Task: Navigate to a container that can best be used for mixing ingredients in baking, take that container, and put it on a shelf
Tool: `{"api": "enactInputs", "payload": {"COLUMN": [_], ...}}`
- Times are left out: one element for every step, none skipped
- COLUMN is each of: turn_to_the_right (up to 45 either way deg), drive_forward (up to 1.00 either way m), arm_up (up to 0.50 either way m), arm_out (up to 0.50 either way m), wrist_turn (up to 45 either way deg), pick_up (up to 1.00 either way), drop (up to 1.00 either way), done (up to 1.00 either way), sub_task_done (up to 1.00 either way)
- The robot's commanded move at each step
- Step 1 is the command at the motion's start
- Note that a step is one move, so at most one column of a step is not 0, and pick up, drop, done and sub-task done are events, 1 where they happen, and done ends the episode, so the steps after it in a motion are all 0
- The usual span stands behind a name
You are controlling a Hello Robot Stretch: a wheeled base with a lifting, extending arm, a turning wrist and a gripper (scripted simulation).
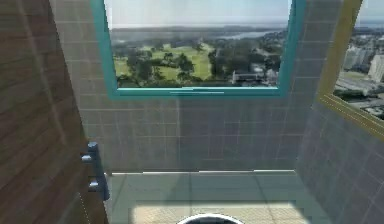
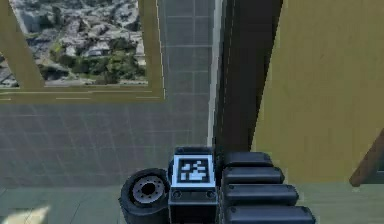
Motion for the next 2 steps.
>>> {"api": "enactInputs", "payload": {"turn_to_the_right": [-45.0, 45.0], "drive_forward": [0.00, 0.00], "arm_up": [0.00, 0.00], "arm_out": [0.00, 0.00], "wrist_turn": [0.0, 0.0], "pick_up": [0.00, 0.00], "drop": [0.00, 0.00], "done": [0.00, 0.00], "sub_task_done": [0.00, 0.00]}}
